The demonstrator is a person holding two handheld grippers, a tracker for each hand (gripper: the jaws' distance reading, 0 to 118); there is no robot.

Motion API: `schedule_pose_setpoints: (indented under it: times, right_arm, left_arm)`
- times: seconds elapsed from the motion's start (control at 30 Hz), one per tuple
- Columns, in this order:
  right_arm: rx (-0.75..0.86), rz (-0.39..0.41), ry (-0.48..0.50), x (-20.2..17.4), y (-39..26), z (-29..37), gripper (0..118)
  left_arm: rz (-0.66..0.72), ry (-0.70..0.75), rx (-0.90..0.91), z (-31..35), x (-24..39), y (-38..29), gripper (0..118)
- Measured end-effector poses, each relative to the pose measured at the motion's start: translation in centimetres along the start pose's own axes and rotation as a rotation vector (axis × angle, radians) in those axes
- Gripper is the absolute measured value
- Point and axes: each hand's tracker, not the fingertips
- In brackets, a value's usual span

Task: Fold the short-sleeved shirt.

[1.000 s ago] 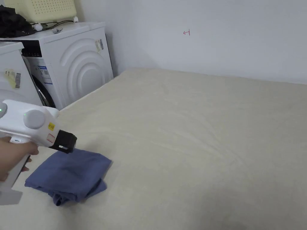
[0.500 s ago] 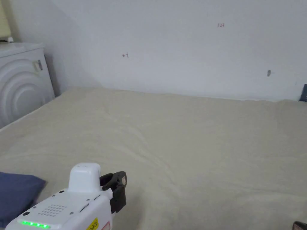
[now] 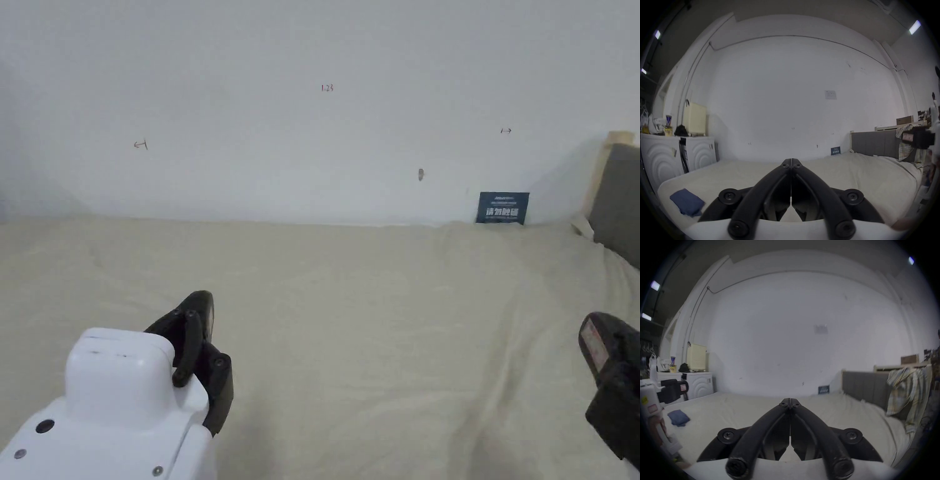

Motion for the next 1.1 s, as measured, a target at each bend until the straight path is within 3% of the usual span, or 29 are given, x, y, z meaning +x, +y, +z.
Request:
schedule_pose_setpoints:
  times: [0.13,0.23,0.37,0.57,0.73,0.8,0.87,0.9,0.93,0.97,1.0,1.1]
  right_arm:
    - [0.086,0.045,-0.079,-0.7,-1.5,-0.2,0]
    - [0.034,0.137,-0.12,-1.3,-4.5,-1.9,0]
    - [-0.032,0.103,-0.138,-1.5,-6.5,-2.2,0]
    - [-0.039,0.119,-0.147,-1.3,-6.6,-2.0,0]
    - [-0.042,0.109,-0.14,-1.3,-5.9,-1.9,0]
    - [-0.041,0.1,-0.126,-1.3,-5.8,-1.9,3]
    - [-0.059,0.105,-0.09,-1.4,-5.7,-2.0,71]
    - [-0.077,0.123,-0.087,-1.6,-5.8,-2.2,110]
    - [-0.096,0.14,-0.099,-1.7,-5.9,-2.5,118]
    - [-0.099,0.136,-0.095,-1.7,-6.0,-2.5,118]
    - [-0.031,0.145,-0.106,-1.7,-6.0,-2.6,118]
    - [-0.077,0.132,-0.098,-2.3,-5.9,-3.7,118]
  left_arm:
    - [0.016,0.036,0.092,0.9,0.4,-0.7,0]
    - [-0.031,0.113,0.047,0.1,0.6,-2.5,0]
    - [0.021,0.12,-0.01,0.0,0.0,-3.9,0]
    - [-0.05,0.106,-0.029,-0.2,0.5,-4.3,0]
    - [-0.016,0.114,-0.025,-0.2,0.6,-4.3,0]
    - [-0.003,0.106,-0.023,-0.1,0.2,-4.3,6]
    - [0.012,0.078,-0.03,-0.1,0.1,-4.3,49]
    - [0.014,0.068,-0.037,-0.2,0.0,-4.3,82]
    - [0.018,0.056,-0.05,-0.4,0.0,-4.3,118]
    - [0.024,0.044,-0.066,-0.7,0.0,-4.3,117]
    - [0.033,-0.03,0.031,-0.3,0.3,-4.1,118]
    - [-0.001,0.046,0.002,1.2,-0.2,-4.1,118]
